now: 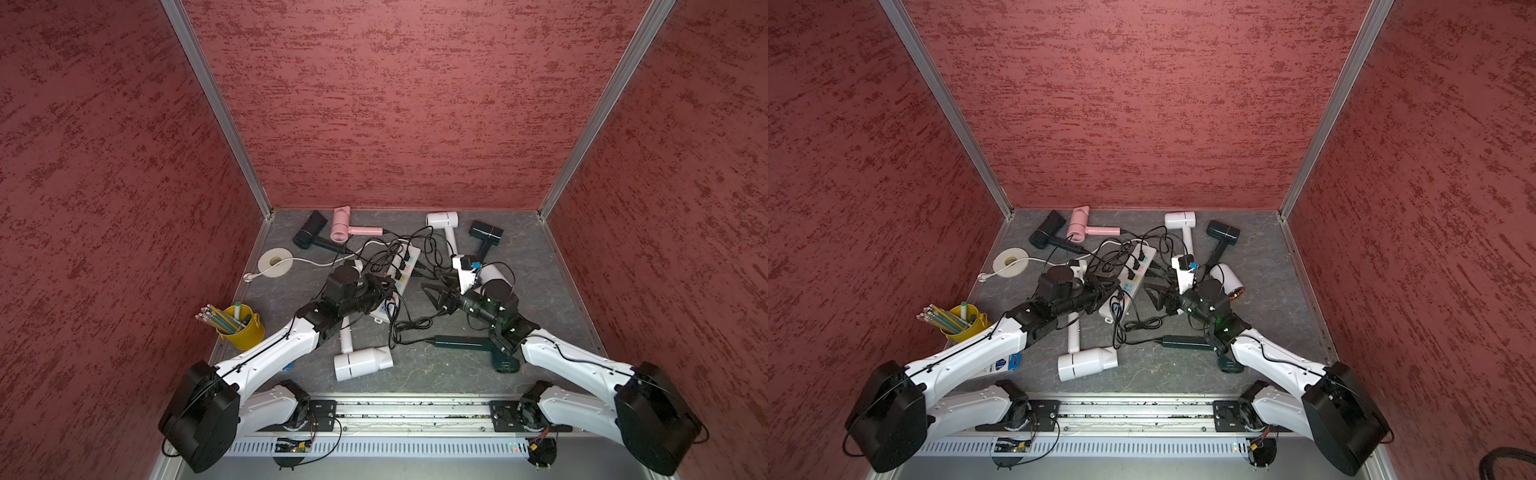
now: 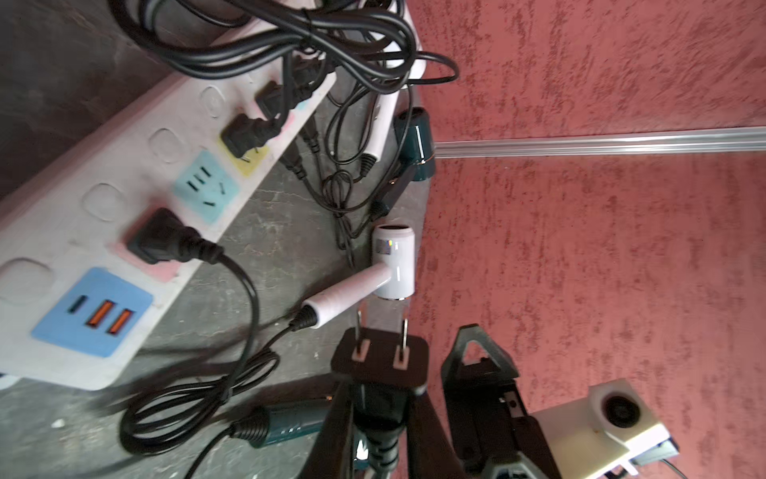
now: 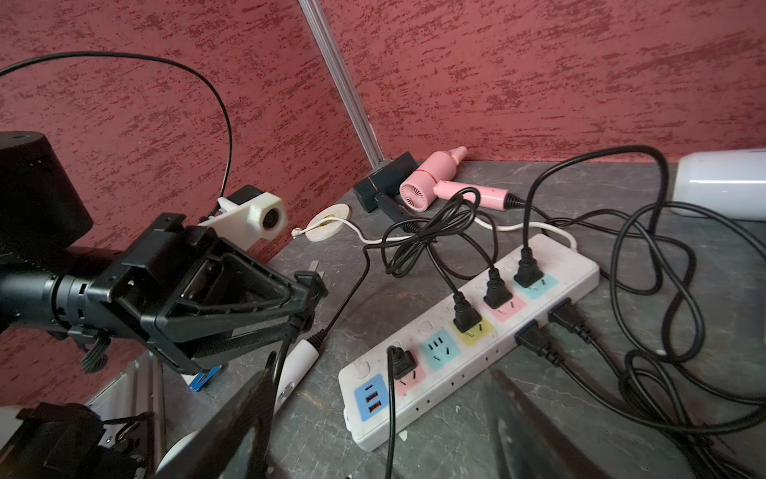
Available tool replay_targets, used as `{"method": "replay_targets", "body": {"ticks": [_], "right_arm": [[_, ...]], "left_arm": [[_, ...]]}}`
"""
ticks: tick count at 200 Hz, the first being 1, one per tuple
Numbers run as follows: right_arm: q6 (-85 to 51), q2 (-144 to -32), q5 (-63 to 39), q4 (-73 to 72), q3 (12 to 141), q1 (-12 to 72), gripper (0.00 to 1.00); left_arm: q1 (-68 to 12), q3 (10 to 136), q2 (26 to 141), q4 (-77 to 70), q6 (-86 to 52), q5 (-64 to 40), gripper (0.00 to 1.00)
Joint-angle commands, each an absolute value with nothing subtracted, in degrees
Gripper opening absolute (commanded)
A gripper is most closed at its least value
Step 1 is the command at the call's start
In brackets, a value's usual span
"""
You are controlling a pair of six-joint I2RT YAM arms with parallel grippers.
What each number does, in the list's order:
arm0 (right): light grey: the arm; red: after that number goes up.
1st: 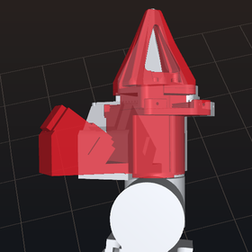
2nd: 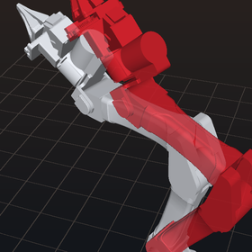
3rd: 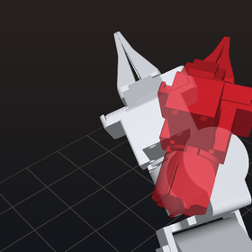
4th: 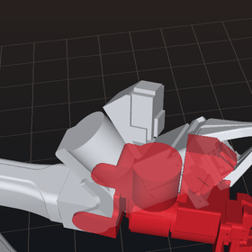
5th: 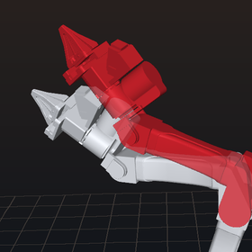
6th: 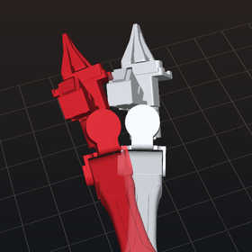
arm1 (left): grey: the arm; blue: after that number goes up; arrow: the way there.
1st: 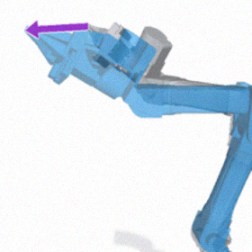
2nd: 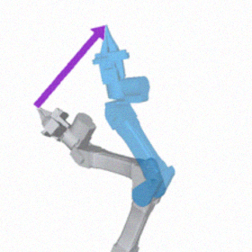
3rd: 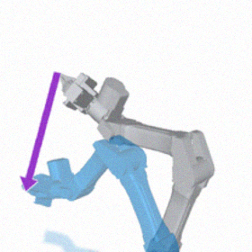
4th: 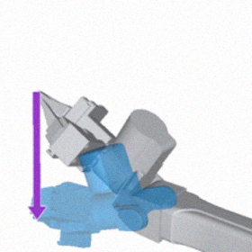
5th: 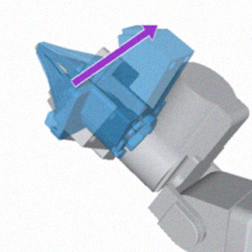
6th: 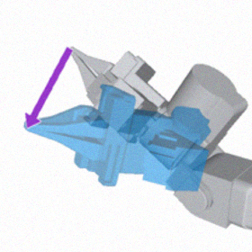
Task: Charge the blow dryers
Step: Pick up the plug from the center of the board.
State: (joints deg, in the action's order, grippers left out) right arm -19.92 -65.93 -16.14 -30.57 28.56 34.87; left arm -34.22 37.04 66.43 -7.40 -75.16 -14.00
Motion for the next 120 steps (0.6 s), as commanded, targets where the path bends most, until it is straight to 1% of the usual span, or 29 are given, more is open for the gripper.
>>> {"method": "replay_targets", "body": {"ticks": [1, 20, 37, 61, 81, 101, 120], "right_arm": [[-22.2, -67.0, -18.9, -32.7, 31.1, 36.3, 0.75], [-22.3, -67.9, -18.5, -33.4, 31.1, 38.4, 0.71], [-22.2, -68.8, -17.9, -34.1, 31.5, 40.1, 0.66], [-21.4, -72.1, -13.6, -30.2, 34.5, 42.7, 0.62], [-22.1, -74.8, -10.6, -29.0, 36.2, 43.5, 0.57], [-23.4, -75.7, -8.3, -28.9, 36.6, 43.6, 0.48], [-24.1, -75.8, -6.4, -28.2, 36.8, 43.6, 0.44]], "left_arm": [[-35.4, 36.9, 67.5, -14.8, -82.2, -12.2, 0.19], [-36.5, 36.5, 68.6, -15.8, -85.6, -11.3, 0.19], [-37.5, 36.6, 69.6, -16.4, -87.4, -10.3, 0.19], [-38.7, 37.7, 71.0, -16.6, -87.7, -9.3, 0.19], [-39.3, 37.8, 71.8, -17.1, -88.2, -9.2, 0.19], [-39.5, 37.2, 71.9, -18.1, -88.9, -9.0, 0.19], [-39.6, 36.8, 71.4, -18.3, -88.9, -8.5, 0.19]]}}
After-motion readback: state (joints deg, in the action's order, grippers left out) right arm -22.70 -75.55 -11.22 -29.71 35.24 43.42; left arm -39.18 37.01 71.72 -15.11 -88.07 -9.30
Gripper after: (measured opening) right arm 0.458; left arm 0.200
